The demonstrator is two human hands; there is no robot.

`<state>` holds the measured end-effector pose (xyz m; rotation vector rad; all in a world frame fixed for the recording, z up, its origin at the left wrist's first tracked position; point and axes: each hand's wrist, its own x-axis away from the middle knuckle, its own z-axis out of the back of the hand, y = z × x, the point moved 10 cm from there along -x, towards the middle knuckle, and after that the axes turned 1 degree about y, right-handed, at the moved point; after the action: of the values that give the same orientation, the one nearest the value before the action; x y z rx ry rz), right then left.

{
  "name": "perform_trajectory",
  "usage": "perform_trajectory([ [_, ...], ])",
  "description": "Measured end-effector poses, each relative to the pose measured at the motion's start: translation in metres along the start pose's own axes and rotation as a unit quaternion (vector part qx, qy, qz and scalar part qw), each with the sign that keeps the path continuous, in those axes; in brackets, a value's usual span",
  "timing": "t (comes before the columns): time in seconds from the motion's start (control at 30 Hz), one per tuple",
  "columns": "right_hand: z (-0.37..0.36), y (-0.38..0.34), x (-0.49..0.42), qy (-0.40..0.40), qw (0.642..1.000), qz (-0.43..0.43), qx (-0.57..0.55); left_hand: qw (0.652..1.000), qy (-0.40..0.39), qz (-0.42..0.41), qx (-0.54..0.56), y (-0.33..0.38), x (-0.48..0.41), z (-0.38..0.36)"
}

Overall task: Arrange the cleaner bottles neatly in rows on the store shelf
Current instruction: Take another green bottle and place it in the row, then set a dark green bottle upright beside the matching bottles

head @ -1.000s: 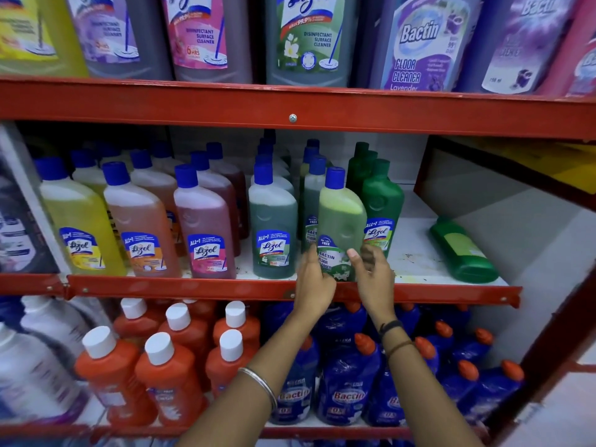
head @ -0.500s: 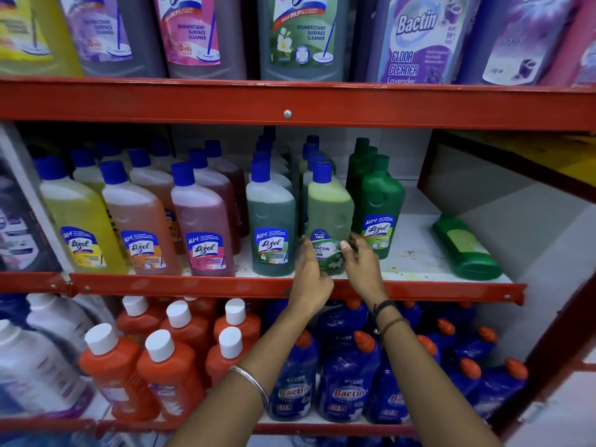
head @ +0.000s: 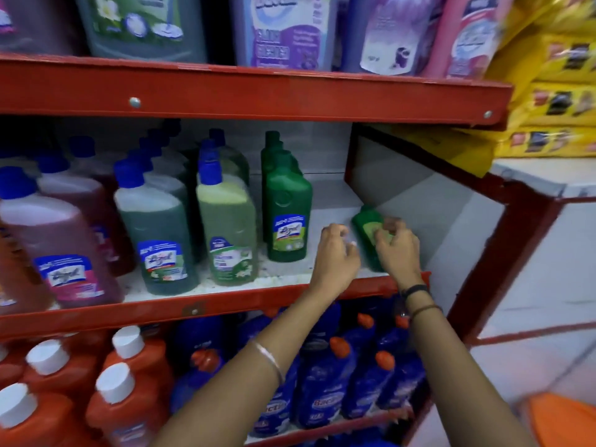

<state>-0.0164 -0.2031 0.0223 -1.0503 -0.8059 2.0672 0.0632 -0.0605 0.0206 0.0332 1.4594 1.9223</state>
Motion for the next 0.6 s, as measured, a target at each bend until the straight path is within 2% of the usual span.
perform_trajectory([
  [0.1, -0.012, 0.038, -0.031, -0.09, 0.989, -0.067, 0.1, 0.979, -0.096, 0.179, -0.016, -0.035, -0.03, -0.056],
  [0.2, -0.031, 0.064, -0.044, -0.168, 0.972, -0.132, 0.096, 0.95, -0.154, 0.27, -0.006, -0.055, -0.037, -0.086],
  [0.3, -0.043, 0.078, -0.047, -0.179, 0.969, -0.169, 0.012, 0.946, -0.136, 0.293, 0.038, -0.06, -0.043, -0.094],
  [0.43, -0.04, 0.086, -0.049, -0.142, 0.976, -0.148, -0.078, 0.929, -0.123, 0.324, 0.129, -0.065, -0.044, -0.1],
  [0.6, -0.034, 0.071, -0.042, -0.128, 0.974, -0.084, -0.168, 0.948, -0.08, 0.253, 0.177, -0.054, -0.042, -0.089],
])
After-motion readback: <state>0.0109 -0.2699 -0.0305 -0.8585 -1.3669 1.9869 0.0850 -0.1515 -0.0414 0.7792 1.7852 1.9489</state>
